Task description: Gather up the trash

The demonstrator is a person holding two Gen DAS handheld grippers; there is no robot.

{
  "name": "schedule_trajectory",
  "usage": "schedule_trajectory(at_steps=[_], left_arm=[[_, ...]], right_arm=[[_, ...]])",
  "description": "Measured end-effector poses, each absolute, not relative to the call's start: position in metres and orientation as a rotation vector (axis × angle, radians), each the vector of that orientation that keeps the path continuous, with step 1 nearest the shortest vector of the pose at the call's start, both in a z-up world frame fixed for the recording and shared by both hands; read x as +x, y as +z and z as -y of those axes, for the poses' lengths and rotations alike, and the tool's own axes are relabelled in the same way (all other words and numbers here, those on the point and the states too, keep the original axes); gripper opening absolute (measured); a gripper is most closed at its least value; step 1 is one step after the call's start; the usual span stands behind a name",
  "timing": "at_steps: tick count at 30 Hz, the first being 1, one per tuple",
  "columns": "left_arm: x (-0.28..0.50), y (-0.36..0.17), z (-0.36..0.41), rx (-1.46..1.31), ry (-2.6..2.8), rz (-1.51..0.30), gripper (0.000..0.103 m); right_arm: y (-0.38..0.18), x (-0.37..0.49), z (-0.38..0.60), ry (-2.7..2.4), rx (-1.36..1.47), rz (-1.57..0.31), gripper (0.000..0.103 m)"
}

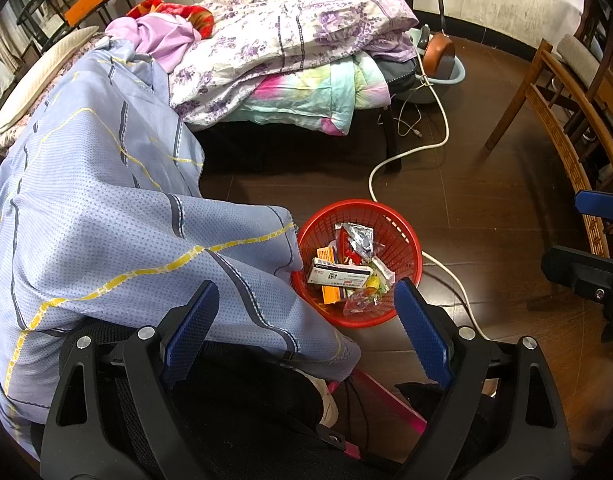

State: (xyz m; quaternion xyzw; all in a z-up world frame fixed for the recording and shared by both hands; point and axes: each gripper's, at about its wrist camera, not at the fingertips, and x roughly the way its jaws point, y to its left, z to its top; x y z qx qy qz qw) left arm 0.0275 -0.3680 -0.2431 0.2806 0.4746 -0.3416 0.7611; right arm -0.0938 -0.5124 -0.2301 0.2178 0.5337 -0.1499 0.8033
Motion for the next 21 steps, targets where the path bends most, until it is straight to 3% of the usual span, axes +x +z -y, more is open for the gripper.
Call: schedule_trajectory(at_steps=[21], left_arm=[[0.0268, -0.246, 0.367, 0.619, -0.746, -1.039, 0.086]], right_arm=[[-0.2297, -0.0939, 0.5119, -0.324, 0.464, -1.142, 0.092]])
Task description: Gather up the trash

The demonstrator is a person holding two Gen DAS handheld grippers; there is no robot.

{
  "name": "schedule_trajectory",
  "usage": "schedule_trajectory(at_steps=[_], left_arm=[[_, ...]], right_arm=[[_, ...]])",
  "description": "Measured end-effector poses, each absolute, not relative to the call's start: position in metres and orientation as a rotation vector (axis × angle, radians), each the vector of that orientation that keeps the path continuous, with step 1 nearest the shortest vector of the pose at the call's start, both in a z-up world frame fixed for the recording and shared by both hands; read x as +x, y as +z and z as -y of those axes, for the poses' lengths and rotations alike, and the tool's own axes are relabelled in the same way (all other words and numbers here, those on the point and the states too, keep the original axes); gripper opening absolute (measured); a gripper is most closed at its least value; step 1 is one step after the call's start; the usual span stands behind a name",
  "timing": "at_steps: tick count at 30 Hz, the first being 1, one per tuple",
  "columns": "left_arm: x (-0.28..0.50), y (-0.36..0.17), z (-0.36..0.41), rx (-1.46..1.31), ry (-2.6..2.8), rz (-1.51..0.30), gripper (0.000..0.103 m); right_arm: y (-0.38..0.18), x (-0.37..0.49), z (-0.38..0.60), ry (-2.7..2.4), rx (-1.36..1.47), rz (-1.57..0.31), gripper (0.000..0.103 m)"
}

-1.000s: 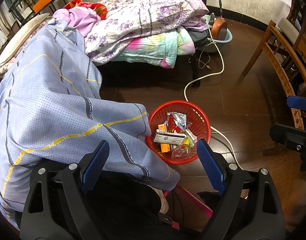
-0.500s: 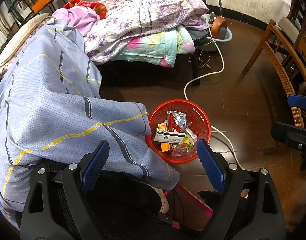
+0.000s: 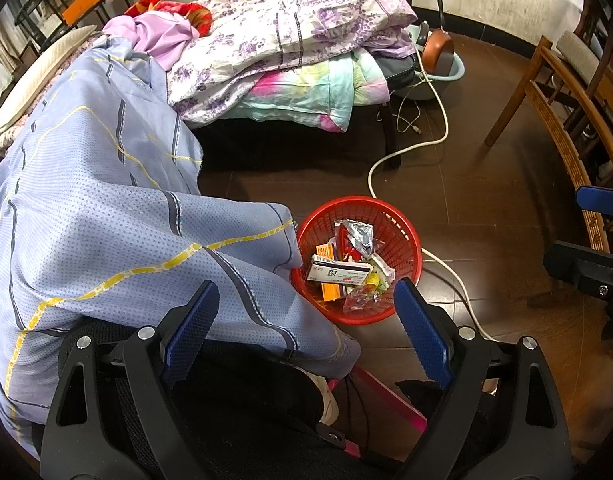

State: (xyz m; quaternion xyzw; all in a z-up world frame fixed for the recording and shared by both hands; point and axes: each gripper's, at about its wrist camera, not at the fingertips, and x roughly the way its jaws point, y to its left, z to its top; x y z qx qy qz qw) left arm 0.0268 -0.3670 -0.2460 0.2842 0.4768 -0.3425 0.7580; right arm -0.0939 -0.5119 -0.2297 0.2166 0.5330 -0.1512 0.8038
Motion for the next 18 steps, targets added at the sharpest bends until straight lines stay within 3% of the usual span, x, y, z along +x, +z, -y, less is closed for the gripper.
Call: schedule_trajectory(at_steps=[18], left_arm=[[0.0265, -0.2464, 0.3675, 0.627, -0.745, -1.044, 0.086]], right_arm=[[-0.2277, -0.0922, 0.5123, -0.323, 0.468, -1.14, 0.092]])
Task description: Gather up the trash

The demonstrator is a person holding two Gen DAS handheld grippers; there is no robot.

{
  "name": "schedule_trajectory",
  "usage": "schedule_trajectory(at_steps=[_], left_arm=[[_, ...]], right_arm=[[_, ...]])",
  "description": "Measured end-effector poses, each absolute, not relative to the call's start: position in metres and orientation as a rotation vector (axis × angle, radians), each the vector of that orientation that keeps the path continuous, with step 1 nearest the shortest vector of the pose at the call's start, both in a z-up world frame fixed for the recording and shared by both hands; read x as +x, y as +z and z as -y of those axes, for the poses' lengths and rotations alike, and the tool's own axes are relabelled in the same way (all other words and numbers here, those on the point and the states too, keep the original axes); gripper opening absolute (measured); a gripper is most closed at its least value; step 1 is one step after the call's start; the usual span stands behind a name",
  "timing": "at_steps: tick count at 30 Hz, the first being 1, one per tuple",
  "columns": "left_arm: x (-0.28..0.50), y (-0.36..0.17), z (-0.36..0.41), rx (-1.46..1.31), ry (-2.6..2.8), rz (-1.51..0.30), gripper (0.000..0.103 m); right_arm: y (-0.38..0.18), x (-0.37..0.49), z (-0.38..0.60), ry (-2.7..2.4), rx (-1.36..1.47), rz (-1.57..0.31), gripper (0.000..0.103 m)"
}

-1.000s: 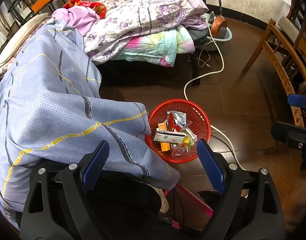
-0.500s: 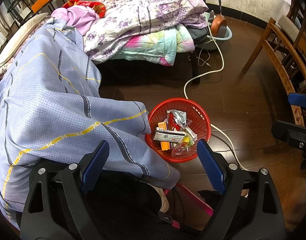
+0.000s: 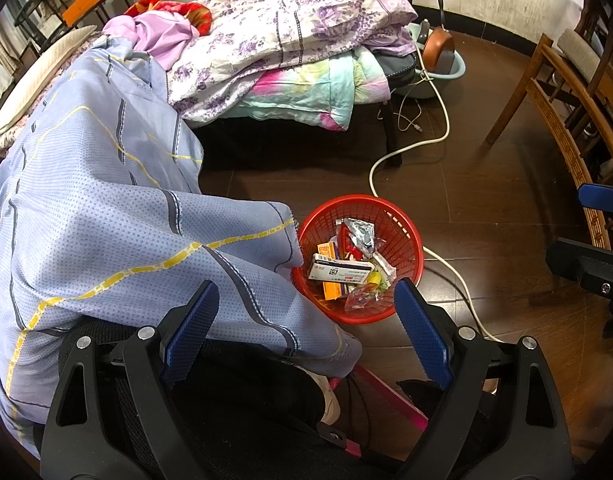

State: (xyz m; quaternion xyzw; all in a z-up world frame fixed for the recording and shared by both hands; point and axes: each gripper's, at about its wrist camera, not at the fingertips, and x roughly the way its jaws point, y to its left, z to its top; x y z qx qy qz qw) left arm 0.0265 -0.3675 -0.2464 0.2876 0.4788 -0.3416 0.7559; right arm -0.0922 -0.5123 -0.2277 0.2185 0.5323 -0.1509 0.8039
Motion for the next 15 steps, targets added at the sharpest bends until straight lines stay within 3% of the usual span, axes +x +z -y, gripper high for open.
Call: schedule_trajectory(at_steps=[15], left_arm=[[0.0269, -0.2466, 0.3675, 0.631, -0.743, -1.047, 0.086]], right_arm=[[-0.2277, -0.0922, 0.5115, -0.323, 0.468, -1.14, 0.092]])
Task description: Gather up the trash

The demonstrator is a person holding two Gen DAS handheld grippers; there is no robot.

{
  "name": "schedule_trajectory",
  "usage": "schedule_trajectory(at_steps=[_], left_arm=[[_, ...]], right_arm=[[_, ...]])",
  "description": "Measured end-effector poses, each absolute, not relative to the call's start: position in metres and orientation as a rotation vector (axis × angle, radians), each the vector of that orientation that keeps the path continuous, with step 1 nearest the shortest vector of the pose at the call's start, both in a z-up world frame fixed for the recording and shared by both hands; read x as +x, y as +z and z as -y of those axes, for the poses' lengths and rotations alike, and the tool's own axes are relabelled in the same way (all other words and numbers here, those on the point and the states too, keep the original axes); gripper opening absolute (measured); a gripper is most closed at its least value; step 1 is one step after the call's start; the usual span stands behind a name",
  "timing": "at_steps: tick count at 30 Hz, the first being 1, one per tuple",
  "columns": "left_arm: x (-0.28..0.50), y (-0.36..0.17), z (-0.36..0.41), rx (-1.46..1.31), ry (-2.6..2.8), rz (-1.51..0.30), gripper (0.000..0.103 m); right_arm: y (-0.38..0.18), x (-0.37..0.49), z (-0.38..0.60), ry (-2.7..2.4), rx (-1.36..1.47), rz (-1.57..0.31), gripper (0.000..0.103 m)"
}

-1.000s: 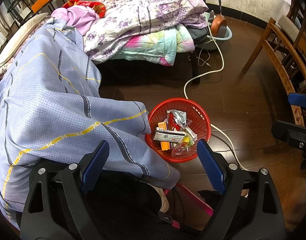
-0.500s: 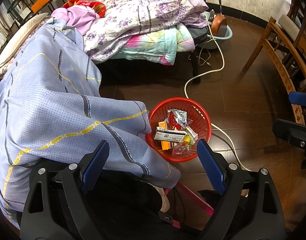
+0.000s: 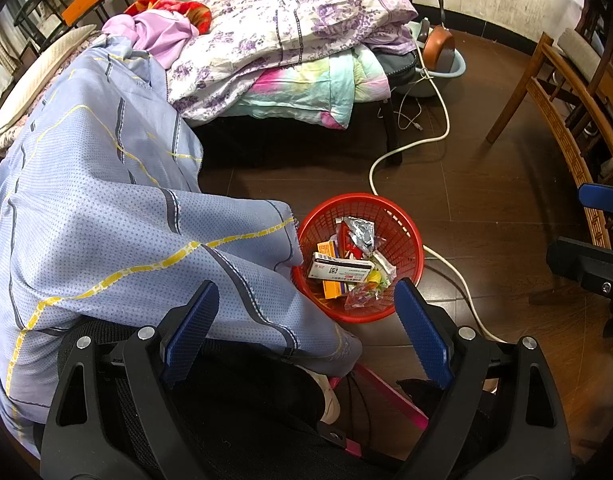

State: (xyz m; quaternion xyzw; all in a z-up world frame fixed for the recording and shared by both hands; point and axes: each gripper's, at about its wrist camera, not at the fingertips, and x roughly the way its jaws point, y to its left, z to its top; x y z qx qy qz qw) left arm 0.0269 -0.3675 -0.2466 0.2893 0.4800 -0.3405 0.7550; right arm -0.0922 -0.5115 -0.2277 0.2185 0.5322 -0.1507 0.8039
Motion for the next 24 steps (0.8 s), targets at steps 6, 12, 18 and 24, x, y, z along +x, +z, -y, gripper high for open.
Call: schedule_trajectory(at_steps=[6, 12, 18, 24], left_arm=[[0.0267, -0.2468, 0.3677, 0.636, -0.742, -1.045, 0.086], [0.0263, -0.247, 0.3682, 0.635, -0.741, -1.045, 0.086], [0.0269, -0.247, 0.368, 0.639, -0.741, -1.047, 0.086], [0.0273, -0.2468, 0.3671, 0.643, -0.74, -1.051, 0.086]], right_arm=[[-0.2272, -0.0926, 0.5129, -0.322, 0.466, -1.135, 0.092], [-0.2273, -0.0927, 0.5135, -0.322, 0.467, -1.132, 0.092], [-0.228, -0.0933, 0.5133, -0.323, 0.469, -1.132, 0.092], [-0.2282, -0.0932, 0.5131, -0.322, 0.467, -1.134, 0.092]])
